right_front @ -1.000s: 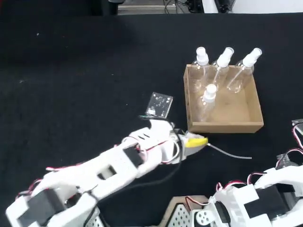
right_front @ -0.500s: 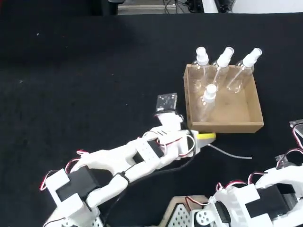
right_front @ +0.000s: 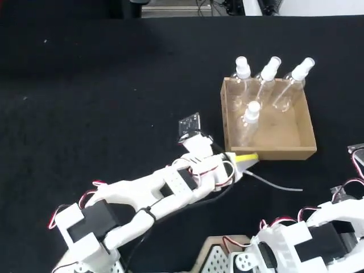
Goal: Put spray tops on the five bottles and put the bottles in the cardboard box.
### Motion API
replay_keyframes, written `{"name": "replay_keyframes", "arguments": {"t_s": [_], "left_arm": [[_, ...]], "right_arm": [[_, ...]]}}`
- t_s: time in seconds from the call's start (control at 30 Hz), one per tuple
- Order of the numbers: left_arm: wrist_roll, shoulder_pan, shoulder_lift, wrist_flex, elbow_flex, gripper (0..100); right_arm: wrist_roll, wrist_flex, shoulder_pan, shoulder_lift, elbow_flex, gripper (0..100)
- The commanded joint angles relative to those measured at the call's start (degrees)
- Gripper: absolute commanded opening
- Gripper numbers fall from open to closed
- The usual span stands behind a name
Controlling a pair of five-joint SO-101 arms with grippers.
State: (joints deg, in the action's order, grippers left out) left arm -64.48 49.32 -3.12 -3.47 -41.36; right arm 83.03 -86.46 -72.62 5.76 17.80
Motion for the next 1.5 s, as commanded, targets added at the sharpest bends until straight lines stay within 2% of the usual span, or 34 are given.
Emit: {"name": "replay_keyframes", "arguments": {"t_s": [0.0, 0.27, 0.57, 0.73, 0.93, 1.2, 1.33, 1.47], "left_arm": [[-0.35, 0.13, -0.53, 0.70, -0.13, 30], [3.60, 0.04, -3.34, 0.53, -1.36, 30], [3.69, -3.91, -3.87, 0.53, 0.13, 30], [3.87, -3.56, -3.96, -0.18, 0.22, 30], [11.78, -3.65, -3.96, -15.38, 6.37, 30], [14.15, -3.56, -3.52, -36.75, 15.16, 30], [17.76, -3.56, -3.34, -42.99, 15.52, 30], [19.60, -3.74, -3.25, -44.31, 15.78, 30]], "right_arm": [[0.35, -0.53, -0.79, 0.40, -2.15, 1.0], [0.35, -0.53, -0.70, 0.57, -2.15, 1.0], [0.35, -0.53, -0.70, 0.75, -2.07, 1.0], [0.35, -0.53, -0.70, 0.75, -2.07, 1.0], [0.35, -0.62, -0.70, 0.75, -2.07, 1.0], [0.35, -0.62, -0.88, 0.75, -2.07, 1.0], [0.35, -0.62, -0.88, 0.75, -2.15, 1.0], [0.35, -0.62, -0.70, 0.75, -2.15, 1.0]]}}
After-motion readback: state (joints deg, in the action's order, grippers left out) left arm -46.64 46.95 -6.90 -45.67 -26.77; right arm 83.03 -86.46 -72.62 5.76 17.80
